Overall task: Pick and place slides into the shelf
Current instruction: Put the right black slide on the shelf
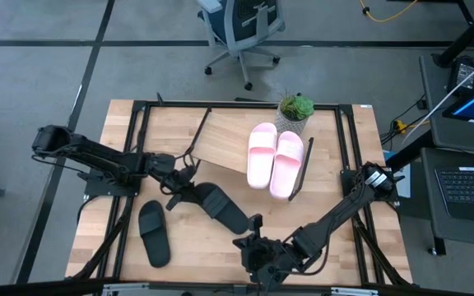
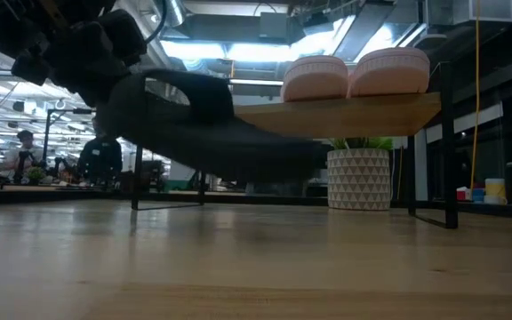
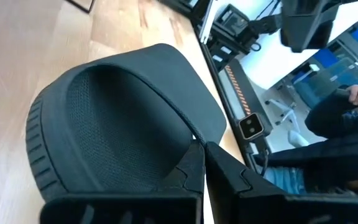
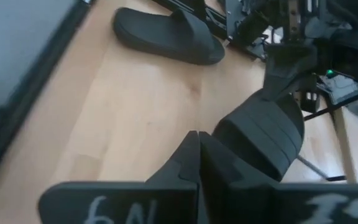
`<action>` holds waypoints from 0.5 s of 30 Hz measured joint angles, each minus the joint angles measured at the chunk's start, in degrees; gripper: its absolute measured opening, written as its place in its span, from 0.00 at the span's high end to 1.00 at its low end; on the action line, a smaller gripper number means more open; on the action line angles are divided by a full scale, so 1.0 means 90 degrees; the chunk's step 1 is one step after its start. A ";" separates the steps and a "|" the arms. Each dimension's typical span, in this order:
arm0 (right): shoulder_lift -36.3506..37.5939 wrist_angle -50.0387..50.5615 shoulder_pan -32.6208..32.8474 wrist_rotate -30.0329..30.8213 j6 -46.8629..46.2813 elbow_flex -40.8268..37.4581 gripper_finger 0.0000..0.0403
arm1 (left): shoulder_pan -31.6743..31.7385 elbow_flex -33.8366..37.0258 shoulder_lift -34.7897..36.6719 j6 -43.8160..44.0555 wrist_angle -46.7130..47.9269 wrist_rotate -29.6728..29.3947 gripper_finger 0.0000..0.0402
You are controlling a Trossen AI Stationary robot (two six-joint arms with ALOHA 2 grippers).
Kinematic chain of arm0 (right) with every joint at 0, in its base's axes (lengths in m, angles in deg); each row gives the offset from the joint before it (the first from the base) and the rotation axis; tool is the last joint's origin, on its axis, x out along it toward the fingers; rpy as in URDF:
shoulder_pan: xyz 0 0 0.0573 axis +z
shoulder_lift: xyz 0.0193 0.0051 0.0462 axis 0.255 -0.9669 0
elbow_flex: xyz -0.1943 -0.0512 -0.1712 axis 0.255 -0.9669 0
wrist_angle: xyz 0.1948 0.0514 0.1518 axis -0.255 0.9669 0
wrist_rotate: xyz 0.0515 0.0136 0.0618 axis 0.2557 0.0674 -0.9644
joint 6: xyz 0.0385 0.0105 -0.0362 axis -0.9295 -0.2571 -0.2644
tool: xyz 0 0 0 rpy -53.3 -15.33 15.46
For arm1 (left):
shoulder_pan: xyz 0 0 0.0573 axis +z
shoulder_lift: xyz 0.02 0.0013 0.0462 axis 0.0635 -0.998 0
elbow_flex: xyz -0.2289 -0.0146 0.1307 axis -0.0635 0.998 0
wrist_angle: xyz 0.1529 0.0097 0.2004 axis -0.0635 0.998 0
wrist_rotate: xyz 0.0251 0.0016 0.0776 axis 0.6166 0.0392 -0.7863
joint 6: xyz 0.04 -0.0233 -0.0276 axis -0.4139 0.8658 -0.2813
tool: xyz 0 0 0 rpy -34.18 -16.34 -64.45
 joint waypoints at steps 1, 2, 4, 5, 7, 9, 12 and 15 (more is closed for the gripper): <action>0.0002 0.0000 -0.0052 0.0002 0.0090 0.0000 0.99 | -0.0011 0.0000 0.0038 0.0002 0.0000 0.0000 1.00; 0.0001 0.0000 -0.0096 0.0006 0.0227 0.0000 0.99 | -0.0032 0.0000 0.0079 0.0001 0.0000 -0.0005 1.00; 0.0002 -0.0005 -0.0189 0.0024 0.0505 0.0000 0.97 | -0.0073 0.0000 0.0124 0.0002 -0.0027 -0.0003 1.00; 0.0002 -0.0008 -0.0228 0.0029 0.0698 0.0000 0.96 | -0.0097 0.0000 0.0145 0.0002 -0.0034 -0.0004 1.00; 0.0002 -0.0042 -0.0308 0.0104 0.1095 0.0000 0.94 | -0.0140 0.0000 0.0194 0.0003 -0.0077 -0.0006 1.00; 0.0002 -0.0058 -0.0372 0.0229 0.1456 0.0000 0.92 | -0.0171 0.0000 0.0194 0.0012 -0.0136 -0.0033 1.00; 0.0000 -0.0071 -0.0454 0.0344 0.2061 0.0000 0.88 | -0.0171 0.0000 0.0194 0.0123 -0.0242 -0.0061 1.00; 0.0000 -0.0133 -0.0500 0.0371 0.2606 0.0000 0.85 | -0.0171 -0.0002 0.0194 0.0152 -0.0341 -0.0059 1.00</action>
